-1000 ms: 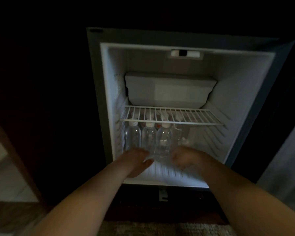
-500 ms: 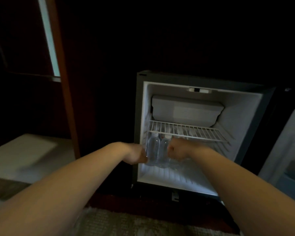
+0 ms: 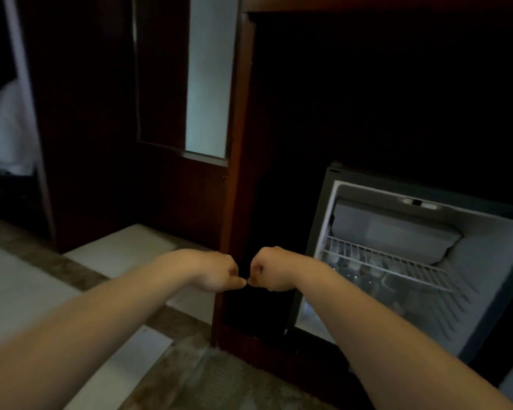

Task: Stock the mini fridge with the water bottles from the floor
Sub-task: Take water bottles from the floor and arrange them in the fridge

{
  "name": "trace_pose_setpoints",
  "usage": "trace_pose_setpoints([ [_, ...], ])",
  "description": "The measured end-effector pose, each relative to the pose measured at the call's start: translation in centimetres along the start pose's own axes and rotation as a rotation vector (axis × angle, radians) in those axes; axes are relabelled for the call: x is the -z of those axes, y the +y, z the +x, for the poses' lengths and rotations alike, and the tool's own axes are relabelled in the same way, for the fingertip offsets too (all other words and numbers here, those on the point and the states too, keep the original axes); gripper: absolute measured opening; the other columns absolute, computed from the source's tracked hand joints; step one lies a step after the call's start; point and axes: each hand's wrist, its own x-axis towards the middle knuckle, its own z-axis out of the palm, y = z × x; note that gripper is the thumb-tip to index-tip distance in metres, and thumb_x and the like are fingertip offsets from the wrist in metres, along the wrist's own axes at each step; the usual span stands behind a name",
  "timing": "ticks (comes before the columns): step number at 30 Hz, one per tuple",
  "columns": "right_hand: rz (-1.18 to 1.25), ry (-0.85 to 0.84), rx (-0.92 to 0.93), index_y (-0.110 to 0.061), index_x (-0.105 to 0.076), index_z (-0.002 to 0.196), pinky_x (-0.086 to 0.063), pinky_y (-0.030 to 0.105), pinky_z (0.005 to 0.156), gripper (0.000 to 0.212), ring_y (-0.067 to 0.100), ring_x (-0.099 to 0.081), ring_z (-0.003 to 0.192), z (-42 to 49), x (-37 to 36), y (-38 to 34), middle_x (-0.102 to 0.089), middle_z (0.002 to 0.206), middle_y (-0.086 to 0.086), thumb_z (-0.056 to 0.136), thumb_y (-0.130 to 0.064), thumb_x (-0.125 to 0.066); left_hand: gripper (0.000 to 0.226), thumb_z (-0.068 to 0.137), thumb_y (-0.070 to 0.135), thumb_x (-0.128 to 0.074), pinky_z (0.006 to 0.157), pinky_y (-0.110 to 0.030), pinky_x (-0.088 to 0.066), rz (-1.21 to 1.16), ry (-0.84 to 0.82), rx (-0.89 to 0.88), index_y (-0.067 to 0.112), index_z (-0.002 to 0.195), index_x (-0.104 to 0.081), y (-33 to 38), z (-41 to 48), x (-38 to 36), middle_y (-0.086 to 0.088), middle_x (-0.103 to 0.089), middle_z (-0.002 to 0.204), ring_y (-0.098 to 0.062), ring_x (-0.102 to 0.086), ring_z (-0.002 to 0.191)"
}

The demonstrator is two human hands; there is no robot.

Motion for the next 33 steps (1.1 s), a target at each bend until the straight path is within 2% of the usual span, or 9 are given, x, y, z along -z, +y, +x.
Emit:
trace_pose_setpoints([
  [3, -0.019, 0.002, 0.063, -0.007, -0.068, 0.103, -0.051, 0.035, 0.078, 0.026, 0.026, -0.063, 0.089, 0.2, -0.7, -3.8, -0.063, 0.093, 0.008, 0.092, -0.027, -0.055, 0.049, 0.097, 0.045, -0.036, 0.087, -0.033, -0.043, -0.026, 0.002, 0.084, 0.007, 0.117, -0.06, -2.8, -2.9, -1.0, -0.011, -0.061, 0.117, -0.027, -0.057, 0.106],
  [6, -0.03, -0.023, 0.104, -0.008, -0.069, 0.102, -0.053, 0.04, 0.084, 0.025, 0.029, -0.065, 0.097, 0.4, -2.2, -6.9, -0.069, 0.104, 0.011, 0.092, -0.025, -0.054, 0.048, 0.096, 0.046, -0.037, 0.098, -0.038, -0.045, -0.032, -0.016, 0.168, 0.011, 0.119, -0.061, -5.6, -6.3, -2.5, -0.008, -0.061, 0.121, -0.024, -0.058, 0.109],
  [9, -0.055, -0.055, 0.154, -0.008, -0.068, 0.104, -0.049, 0.036, 0.078, 0.027, 0.025, -0.063, 0.098, 0.7, -4.8, -9.9, -0.067, 0.106, 0.008, 0.093, -0.028, -0.054, 0.047, 0.096, 0.046, -0.037, 0.1, -0.038, -0.043, -0.065, -0.03, 0.215, 0.014, 0.123, -0.058, -8.4, -10.4, -4.8, -0.005, -0.058, 0.126, -0.022, -0.055, 0.113],
  [11, -0.065, -0.067, 0.189, -0.011, -0.067, 0.104, -0.049, 0.034, 0.081, 0.026, 0.022, -0.062, 0.097, 0.8, -6.8, -11.2, -0.065, 0.104, 0.004, 0.093, -0.031, -0.054, 0.049, 0.097, 0.046, -0.035, 0.103, -0.037, -0.04, -0.088, -0.052, 0.247, 0.013, 0.129, -0.053, -9.8, -13.0, -6.5, -0.004, -0.053, 0.133, -0.022, -0.051, 0.12],
  [18, -0.003, -0.249, 0.298, -0.013, -0.064, 0.115, -0.051, 0.039, 0.093, 0.03, 0.021, -0.06, 0.102, 0.7, -15.6, -17.1, -0.064, 0.113, 0.005, 0.094, -0.031, -0.053, 0.059, 0.096, 0.049, -0.034, 0.107, -0.033, -0.033, -0.227, -0.168, 0.43, 0.011, 0.141, -0.038, -14.9, -20.1, -15.4, -0.006, -0.043, 0.144, -0.021, -0.042, 0.13],
  [26, 0.135, -0.369, 0.328, -0.016, -0.053, 0.127, -0.049, 0.036, 0.095, 0.035, 0.023, -0.058, 0.109, 0.9, -24.6, -21.1, -0.058, 0.127, 0.007, 0.093, -0.024, -0.053, 0.078, 0.089, 0.052, -0.051, 0.111, -0.032, -0.029, -0.493, -0.261, 0.64, 0.007, 0.146, -0.021, -18.9, -22.7, -27.3, -0.01, -0.031, 0.152, -0.024, -0.035, 0.137],
  [29, 0.171, -0.388, 0.337, -0.021, -0.042, 0.138, -0.047, 0.035, 0.098, 0.046, 0.024, -0.054, 0.116, 0.8, -27.1, -21.7, -0.053, 0.134, 0.008, 0.093, -0.019, -0.053, 0.091, 0.083, 0.05, -0.061, 0.116, -0.037, -0.025, -0.679, -0.2, 0.686, 0.011, 0.149, -0.012, -19.4, -22.7, -32.1, -0.008, -0.026, 0.155, -0.024, -0.03, 0.14],
  [31, 0.182, -0.393, 0.358, -0.026, -0.034, 0.143, -0.045, 0.038, 0.102, 0.054, 0.025, -0.05, 0.123, 0.9, -28.4, -22.0, -0.047, 0.141, 0.008, 0.093, -0.016, -0.052, 0.092, 0.077, 0.045, -0.069, 0.115, -0.041, -0.029, -0.874, -0.06, 0.667, 0.015, 0.148, -0.017, -19.0, -22.5, -34.2, -0.005, -0.034, 0.15, -0.024, -0.036, 0.136],
  [33, 0.187, -0.384, 0.377, -0.032, -0.028, 0.145, -0.045, 0.039, 0.102, 0.06, 0.026, -0.049, 0.124, 1.1, -29.5, -22.4, -0.043, 0.144, 0.007, 0.093, -0.014, -0.052, 0.099, 0.064, 0.053, -0.072, 0.112, -0.043, -0.033, -1.003, 0.09, 0.648, 0.018, 0.144, -0.024, -18.3, -22.0, -35.5, -0.003, -0.042, 0.143, -0.023, -0.042, 0.131],
])
